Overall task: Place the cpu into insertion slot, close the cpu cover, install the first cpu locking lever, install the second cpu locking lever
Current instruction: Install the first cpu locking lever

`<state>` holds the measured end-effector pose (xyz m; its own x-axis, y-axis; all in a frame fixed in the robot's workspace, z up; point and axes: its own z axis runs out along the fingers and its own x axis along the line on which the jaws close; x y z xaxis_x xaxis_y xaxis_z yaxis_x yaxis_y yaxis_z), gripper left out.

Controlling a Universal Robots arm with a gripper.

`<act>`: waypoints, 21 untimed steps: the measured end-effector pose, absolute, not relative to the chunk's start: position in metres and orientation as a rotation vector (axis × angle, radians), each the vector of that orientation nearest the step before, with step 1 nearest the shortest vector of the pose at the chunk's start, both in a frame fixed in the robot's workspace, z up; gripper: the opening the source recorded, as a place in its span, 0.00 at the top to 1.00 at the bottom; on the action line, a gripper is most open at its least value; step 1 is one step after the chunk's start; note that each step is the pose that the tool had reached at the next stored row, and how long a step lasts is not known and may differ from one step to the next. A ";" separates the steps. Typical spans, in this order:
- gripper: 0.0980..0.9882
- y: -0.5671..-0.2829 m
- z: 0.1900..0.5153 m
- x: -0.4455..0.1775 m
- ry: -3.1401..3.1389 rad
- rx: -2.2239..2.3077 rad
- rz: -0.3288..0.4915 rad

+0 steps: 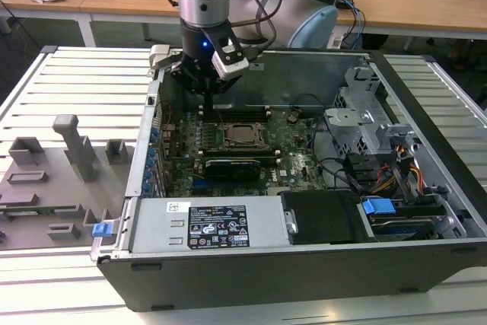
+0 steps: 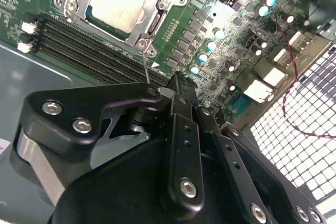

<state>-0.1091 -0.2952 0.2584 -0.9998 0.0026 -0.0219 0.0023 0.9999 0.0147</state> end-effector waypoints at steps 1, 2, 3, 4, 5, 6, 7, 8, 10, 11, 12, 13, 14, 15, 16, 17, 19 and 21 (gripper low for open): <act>1.00 -0.294 0.258 -0.109 3.120 0.004 0.023; 1.00 -0.293 0.258 -0.109 3.120 0.004 0.023; 1.00 -0.291 0.258 -0.109 3.120 0.004 0.023; 1.00 -0.289 0.258 -0.109 3.120 0.004 0.023; 1.00 -0.288 0.258 -0.109 3.120 0.004 0.022; 1.00 -0.287 0.258 -0.107 3.120 0.003 0.022; 1.00 -0.287 0.258 -0.106 3.120 0.004 0.021; 1.00 -0.286 0.258 -0.104 3.120 0.004 0.021; 1.00 -0.286 0.258 -0.101 3.120 0.004 0.021; 1.00 -0.285 0.258 -0.098 3.120 0.004 0.021; 1.00 -0.285 0.258 -0.089 3.120 0.004 0.020; 1.00 -0.285 0.258 -0.083 3.120 0.004 0.020; 1.00 -0.285 0.258 -0.078 3.120 0.004 0.020; 1.00 -0.285 0.257 -0.073 3.120 0.004 0.021; 1.00 -0.285 0.257 -0.069 3.121 0.004 0.020; 1.00 -0.285 0.256 -0.064 3.121 0.004 0.020; 1.00 -0.285 0.256 -0.057 3.121 0.004 0.021; 1.00 -0.285 0.255 -0.054 3.121 0.001 0.042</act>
